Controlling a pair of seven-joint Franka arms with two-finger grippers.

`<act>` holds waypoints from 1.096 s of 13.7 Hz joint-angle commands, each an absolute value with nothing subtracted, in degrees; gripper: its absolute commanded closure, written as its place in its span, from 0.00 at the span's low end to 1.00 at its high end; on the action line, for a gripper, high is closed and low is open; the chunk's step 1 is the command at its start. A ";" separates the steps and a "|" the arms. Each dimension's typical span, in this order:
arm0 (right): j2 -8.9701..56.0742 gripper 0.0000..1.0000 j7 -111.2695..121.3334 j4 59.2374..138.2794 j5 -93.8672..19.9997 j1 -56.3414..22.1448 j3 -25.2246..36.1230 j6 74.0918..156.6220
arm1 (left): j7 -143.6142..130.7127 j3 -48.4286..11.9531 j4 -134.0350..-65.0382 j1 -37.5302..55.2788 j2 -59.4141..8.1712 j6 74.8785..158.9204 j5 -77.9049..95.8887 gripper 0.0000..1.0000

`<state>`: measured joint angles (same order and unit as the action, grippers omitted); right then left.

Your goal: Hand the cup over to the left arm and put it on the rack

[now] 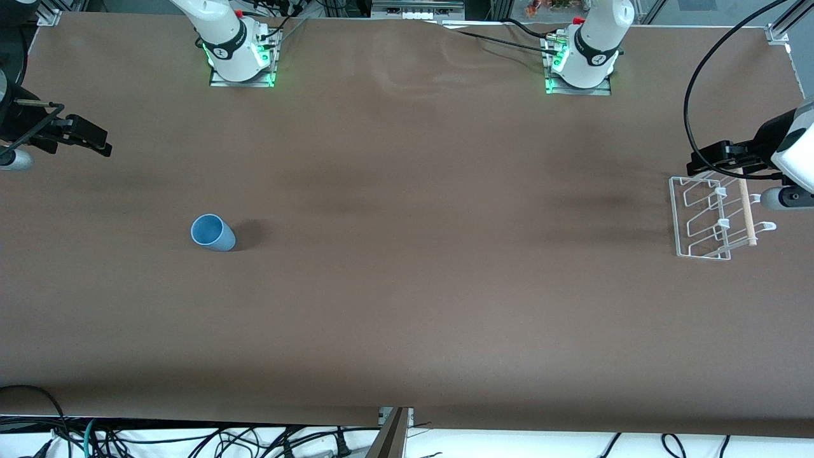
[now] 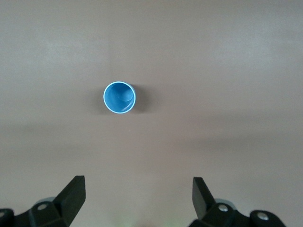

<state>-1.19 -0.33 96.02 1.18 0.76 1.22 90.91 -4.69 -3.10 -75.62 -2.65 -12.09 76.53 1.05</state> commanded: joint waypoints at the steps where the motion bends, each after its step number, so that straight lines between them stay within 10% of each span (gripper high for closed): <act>1: -1.76 0.00 -0.78 96.42 0.35 0.09 1.93 91.40 | -5.10 -3.34 -75.50 -2.99 -12.13 76.90 1.67 0.00; 15: -1.58 0.00 0.35 96.33 0.44 0.09 2.02 91.06 | -5.01 -3.34 -75.50 -3.16 -12.13 76.90 1.93 0.00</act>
<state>-1.17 -0.25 96.02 1.18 0.71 1.28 91.11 -4.69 -3.10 -75.62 -2.66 -12.09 76.53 1.05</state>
